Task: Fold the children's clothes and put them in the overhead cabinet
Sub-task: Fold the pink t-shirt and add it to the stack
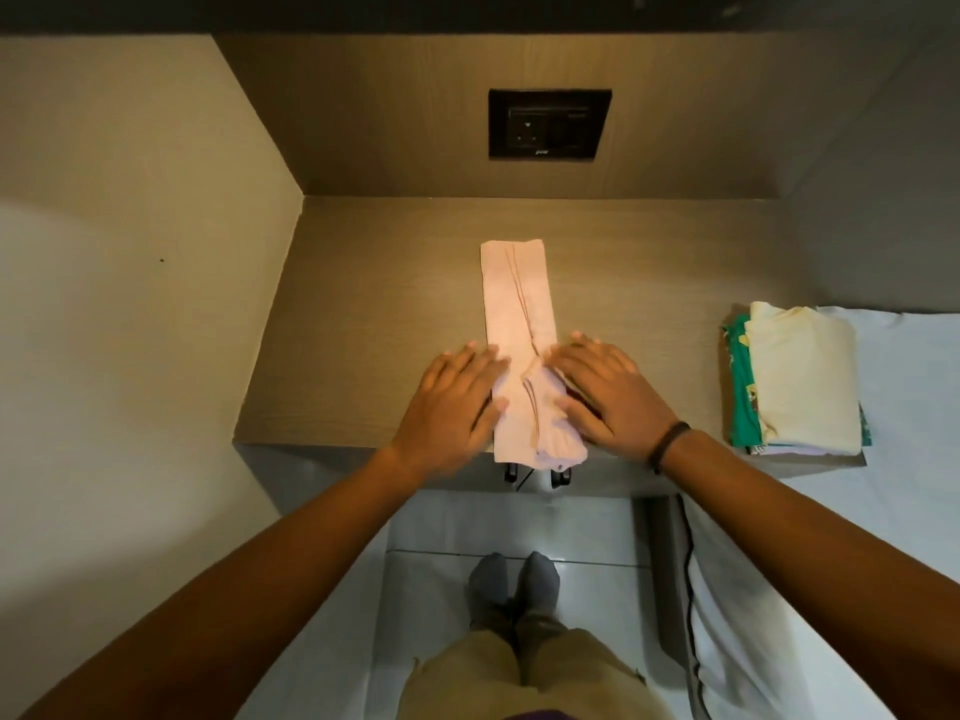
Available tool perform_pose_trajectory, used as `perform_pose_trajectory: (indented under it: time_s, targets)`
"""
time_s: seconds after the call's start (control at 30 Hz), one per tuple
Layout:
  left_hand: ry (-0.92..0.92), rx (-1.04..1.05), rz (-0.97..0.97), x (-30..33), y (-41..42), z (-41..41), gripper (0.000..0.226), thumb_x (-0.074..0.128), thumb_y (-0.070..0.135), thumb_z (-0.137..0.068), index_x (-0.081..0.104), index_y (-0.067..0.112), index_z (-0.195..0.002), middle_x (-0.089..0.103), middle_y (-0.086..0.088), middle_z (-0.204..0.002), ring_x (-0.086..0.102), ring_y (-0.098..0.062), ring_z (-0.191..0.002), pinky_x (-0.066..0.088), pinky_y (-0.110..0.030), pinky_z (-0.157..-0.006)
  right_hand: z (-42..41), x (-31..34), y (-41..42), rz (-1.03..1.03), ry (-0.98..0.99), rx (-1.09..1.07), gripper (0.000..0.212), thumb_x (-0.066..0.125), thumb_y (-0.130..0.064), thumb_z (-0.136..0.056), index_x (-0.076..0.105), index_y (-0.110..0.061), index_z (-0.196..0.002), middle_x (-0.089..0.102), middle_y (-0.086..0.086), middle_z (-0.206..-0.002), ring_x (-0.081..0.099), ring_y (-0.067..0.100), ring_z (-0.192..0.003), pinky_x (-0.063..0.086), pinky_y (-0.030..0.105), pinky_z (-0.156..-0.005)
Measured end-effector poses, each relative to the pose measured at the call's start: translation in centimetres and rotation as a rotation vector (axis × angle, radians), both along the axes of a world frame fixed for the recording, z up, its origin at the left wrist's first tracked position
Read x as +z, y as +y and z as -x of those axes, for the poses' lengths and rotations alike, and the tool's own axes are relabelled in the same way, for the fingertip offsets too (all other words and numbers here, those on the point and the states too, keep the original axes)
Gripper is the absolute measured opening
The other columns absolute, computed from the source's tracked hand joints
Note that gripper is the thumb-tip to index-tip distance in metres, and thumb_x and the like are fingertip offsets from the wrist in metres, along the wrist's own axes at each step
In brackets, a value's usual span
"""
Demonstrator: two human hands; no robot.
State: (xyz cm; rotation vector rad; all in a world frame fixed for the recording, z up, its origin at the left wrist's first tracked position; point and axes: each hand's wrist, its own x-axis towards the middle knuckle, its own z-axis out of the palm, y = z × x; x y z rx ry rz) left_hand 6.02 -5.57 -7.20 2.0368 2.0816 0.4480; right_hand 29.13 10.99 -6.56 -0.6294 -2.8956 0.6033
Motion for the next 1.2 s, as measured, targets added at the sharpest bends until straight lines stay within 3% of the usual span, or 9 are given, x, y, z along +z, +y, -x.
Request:
perform_pose_trajectory:
  time_s: [0.13,0.3,0.47,0.6,0.7,0.77,0.87,1.03,1.2]
  targets:
    - [0.187,-0.274,-0.064,-1.8,-5.2,-0.8,0.055,0.052,0.048,-0.107,0.049,0.023,-0.156,0.041,-0.008,-0.167,0.036,-0.028,-0.156,0.027,-0.048,-0.126,-4.6,-0.9,-3.4,-0.176,-0.066,0.219,0.073,0.046,-0.068,-0.098,0.050,-0.016,-0.150,0.046,0.012,-0.157,0.044,0.031,-0.143,0.037,0.051,-0.116]
    - [0.121,-0.192,-0.252,-2.3,-5.0,-1.7,0.029,0.063,0.030,-0.104,0.070,0.023,-0.132,0.065,-0.003,-0.144,0.060,-0.025,-0.134,0.043,-0.044,-0.112,-4.0,-1.7,-5.6,-0.148,0.131,0.107,0.041,0.054,-0.035,-0.099,0.063,-0.015,-0.133,0.064,0.009,-0.137,0.059,0.031,-0.125,0.049,0.050,-0.103]
    - [-0.274,0.100,-0.440,0.4,-4.3,-3.5,0.016,0.064,0.019,-0.099,0.072,0.015,-0.112,0.074,-0.002,-0.103,0.064,-0.017,-0.097,0.055,-0.040,-0.082,-2.7,2.1,-6.9,0.274,0.412,-0.176,0.040,0.055,-0.043,-0.100,0.049,-0.020,-0.132,0.066,-0.001,-0.115,0.068,0.017,-0.096,0.060,0.039,-0.075]
    - [-0.385,0.447,-0.387,3.5,-0.6,-3.3,0.014,0.054,0.037,-0.105,0.062,0.027,-0.110,0.065,0.003,-0.089,0.061,-0.022,-0.086,0.057,-0.040,-0.058,2.0,5.8,-3.5,0.330,0.538,-0.352,0.025,0.059,-0.038,-0.102,0.054,-0.019,-0.118,0.068,0.000,-0.094,0.065,0.016,-0.076,0.055,0.039,-0.060]
    - [-0.309,0.738,-0.100,5.1,3.8,-2.0,0.022,0.043,0.051,-0.107,0.055,0.034,-0.100,0.053,0.011,-0.078,0.055,-0.024,-0.085,0.058,-0.044,-0.070,6.6,5.7,1.1,0.302,0.468,-0.441,0.016,0.062,-0.033,-0.101,0.061,-0.018,-0.106,0.065,0.000,-0.093,0.059,0.017,-0.076,0.048,0.035,-0.065]
    - [-0.335,0.836,-0.029,4.7,6.6,-1.1,0.028,0.042,0.048,-0.108,0.058,0.029,-0.094,0.061,0.006,-0.083,0.053,-0.025,-0.084,0.054,-0.046,-0.084,9.1,4.0,4.0,0.285,0.341,-0.458,0.018,0.062,-0.034,-0.100,0.063,-0.017,-0.105,0.066,0.003,-0.098,0.060,0.022,-0.085,0.044,0.033,-0.070]
    - [-0.260,0.864,0.036,3.1,9.2,-0.3,0.026,0.042,0.041,-0.108,0.065,0.029,-0.103,0.072,-0.003,-0.108,0.058,-0.028,-0.097,0.044,-0.044,-0.096,10.7,1.6,6.3,0.303,0.126,-0.474,0.028,0.060,-0.040,-0.098,0.064,-0.016,-0.113,0.067,0.007,-0.110,0.063,0.030,-0.098,0.042,0.033,-0.073]
    - [-0.159,0.851,0.105,1.7,9.1,-0.8,0.046,0.040,0.050,-0.107,0.051,0.027,-0.146,0.051,-0.008,-0.145,0.044,-0.031,-0.131,0.032,-0.050,-0.106,10.0,0.8,4.2,0.217,0.062,-0.668,0.060,0.048,-0.066,-0.092,0.060,-0.020,-0.129,0.059,0.012,-0.124,0.056,0.034,-0.113,0.050,0.046,-0.095]
    - [-0.106,0.823,0.141,0.4,9.1,-2.6,0.053,0.046,0.059,-0.102,0.057,0.013,-0.128,0.049,-0.014,-0.136,0.042,-0.036,-0.125,0.033,-0.052,-0.103,10.6,-0.1,0.0,0.197,-0.002,-0.723,0.047,0.053,-0.052,-0.095,0.060,-0.013,-0.119,0.058,0.014,-0.122,0.051,0.037,-0.115,0.044,0.046,-0.094]
